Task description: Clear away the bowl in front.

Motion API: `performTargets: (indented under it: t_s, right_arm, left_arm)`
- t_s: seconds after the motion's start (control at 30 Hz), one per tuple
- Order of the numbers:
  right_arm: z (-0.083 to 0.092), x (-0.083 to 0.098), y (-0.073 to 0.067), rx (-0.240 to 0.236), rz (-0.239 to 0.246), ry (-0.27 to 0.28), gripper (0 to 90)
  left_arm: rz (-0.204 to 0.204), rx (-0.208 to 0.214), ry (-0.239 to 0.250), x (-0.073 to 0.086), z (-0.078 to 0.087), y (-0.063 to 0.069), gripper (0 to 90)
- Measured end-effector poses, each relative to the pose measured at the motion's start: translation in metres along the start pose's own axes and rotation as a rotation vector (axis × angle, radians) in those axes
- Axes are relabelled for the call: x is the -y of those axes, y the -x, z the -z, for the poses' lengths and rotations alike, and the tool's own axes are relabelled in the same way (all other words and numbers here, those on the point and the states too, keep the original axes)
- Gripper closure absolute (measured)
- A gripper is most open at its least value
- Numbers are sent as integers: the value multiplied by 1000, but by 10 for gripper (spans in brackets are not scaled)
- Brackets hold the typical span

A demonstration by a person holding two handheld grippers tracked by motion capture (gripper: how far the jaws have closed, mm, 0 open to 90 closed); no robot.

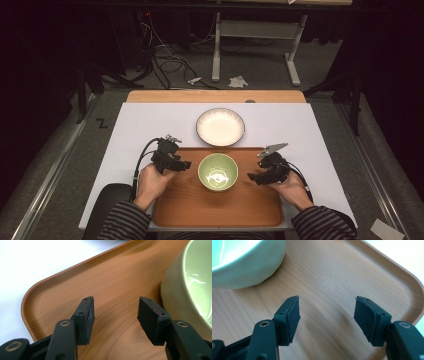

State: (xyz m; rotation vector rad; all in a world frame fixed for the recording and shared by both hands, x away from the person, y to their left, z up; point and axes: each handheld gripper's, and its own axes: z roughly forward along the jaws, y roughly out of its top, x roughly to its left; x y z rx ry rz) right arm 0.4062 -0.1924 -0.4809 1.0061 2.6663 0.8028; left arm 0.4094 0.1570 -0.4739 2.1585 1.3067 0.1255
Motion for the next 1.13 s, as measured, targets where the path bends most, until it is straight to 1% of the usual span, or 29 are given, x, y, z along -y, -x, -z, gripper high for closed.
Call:
performTargets:
  t_s: [0.07, 0.17, 0.27, 0.33, 0.4, 0.53, 0.6, 0.67, 0.8, 0.87, 0.9, 0.97, 1.13]
  right_arm:
    - [0, 0, 0, -1, -2, -2, 385]
    - [0, 0, 0, -1, 6, -1, 385]
    - [-1, 0, 0, -2, 7, -3, 385]
    - [-1, 0, 0, -3, -4, -3, 385]
    - [-1, 0, 0, -5, 1, -4, 385]
    - [-1, 0, 0, -3, 4, -8, 385]
    - [-1, 0, 0, -4, -2, -5, 385]
    - [-1, 0, 1, -1, 6, 0, 385]
    - [0, 0, 1, -1, -2, 1, 384]
    - [0, 0, 2, -2, -10, 0, 385]
    - [-1, 0, 2, -4, -6, 2, 385]
    - [0, 0, 3, -2, 2, 3, 385]
    - [1, 0, 3, 0, -6, 6, 385]
  left_arm:
    - [3, -5, 0, 0, -1, 0, 474]
    - [-13, -29, -10, 1, -2, 0, 472]
    - [-14, -29, -17, 1, -4, 1, 471]
    - [-19, -37, -18, 1, -5, 1, 471]
    - [-29, -51, -27, 1, -6, 2, 470]
    - [-35, -50, -36, 1, -6, 2, 468]
    - [-35, -49, -37, 1, -7, 3, 467]
    - [-38, -47, -43, 1, -8, 3, 465]
    - [-40, -43, -53, 1, -8, 3, 462]
    - [-34, -44, -53, 1, -9, 2, 458]
    - [-37, -44, -59, 1, -9, 2, 458]
    - [-33, -43, -50, 1, -9, 2, 458]
    - [-35, -42, -55, 1, -9, 2, 456]
